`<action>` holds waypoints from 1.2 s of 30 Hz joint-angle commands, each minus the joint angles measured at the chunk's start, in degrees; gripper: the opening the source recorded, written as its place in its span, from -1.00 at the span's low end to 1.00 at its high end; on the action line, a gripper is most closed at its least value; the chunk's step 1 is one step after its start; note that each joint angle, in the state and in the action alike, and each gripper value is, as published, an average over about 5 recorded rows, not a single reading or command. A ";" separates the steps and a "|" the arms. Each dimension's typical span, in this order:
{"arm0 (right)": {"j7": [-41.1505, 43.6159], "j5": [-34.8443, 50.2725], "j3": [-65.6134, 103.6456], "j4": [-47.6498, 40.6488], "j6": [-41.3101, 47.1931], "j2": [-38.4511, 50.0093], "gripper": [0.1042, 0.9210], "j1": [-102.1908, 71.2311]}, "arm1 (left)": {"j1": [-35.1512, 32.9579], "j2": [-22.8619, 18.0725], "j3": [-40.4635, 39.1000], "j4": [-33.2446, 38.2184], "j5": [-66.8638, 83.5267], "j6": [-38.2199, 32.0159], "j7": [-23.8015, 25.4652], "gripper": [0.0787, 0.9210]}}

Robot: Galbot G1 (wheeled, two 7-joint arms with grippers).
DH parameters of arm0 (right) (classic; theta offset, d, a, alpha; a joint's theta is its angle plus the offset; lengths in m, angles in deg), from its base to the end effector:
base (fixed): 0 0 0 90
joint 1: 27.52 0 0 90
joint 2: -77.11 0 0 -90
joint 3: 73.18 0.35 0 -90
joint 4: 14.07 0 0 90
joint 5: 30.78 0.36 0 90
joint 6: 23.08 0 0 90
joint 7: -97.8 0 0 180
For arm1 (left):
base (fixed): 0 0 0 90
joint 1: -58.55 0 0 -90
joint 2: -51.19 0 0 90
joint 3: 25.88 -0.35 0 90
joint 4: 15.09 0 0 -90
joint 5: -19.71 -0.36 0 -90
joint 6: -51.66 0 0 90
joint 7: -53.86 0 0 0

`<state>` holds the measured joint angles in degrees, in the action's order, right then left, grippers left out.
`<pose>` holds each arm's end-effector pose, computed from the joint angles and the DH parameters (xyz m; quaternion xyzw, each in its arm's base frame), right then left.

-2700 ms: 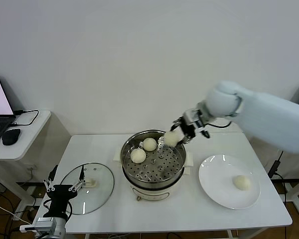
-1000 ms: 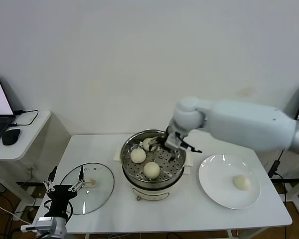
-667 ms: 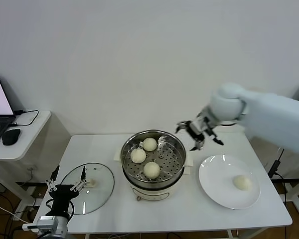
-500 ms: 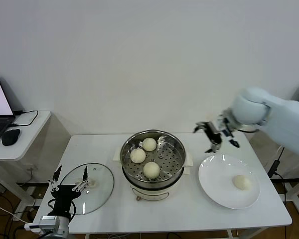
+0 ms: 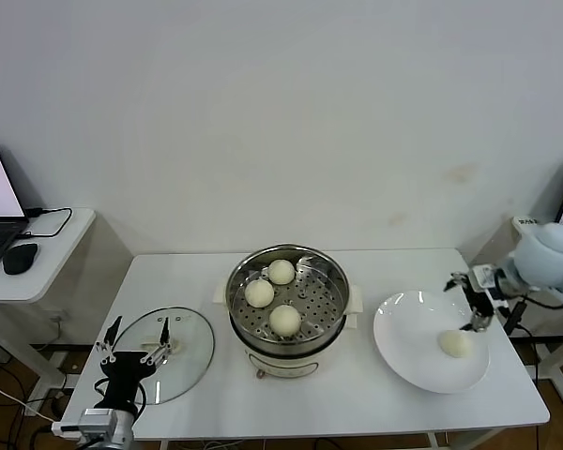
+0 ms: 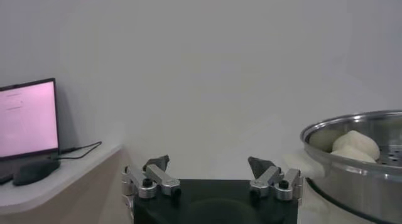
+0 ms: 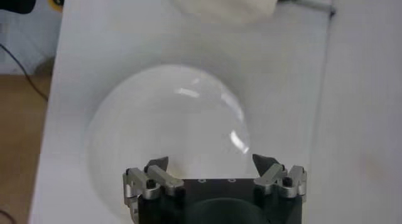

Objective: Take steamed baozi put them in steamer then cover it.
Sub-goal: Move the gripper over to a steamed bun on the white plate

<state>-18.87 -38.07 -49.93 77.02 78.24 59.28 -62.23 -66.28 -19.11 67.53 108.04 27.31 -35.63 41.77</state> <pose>0.4261 -0.2254 -0.1223 0.4566 -0.5485 0.5823 0.3894 0.1681 0.0685 -0.2853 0.0366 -0.9942 -0.0977 0.0276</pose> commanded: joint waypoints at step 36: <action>-3.05 -9.96 14.63 -20.66 -0.88 -14.93 0.64 -17.28 | 0.16 -0.51 -0.32 -1.25 -0.99 0.17 -0.08 0.77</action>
<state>-21.71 -47.63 -35.21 58.12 77.40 46.17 -80.37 -66.15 -19.62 67.28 106.85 26.35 -35.42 41.69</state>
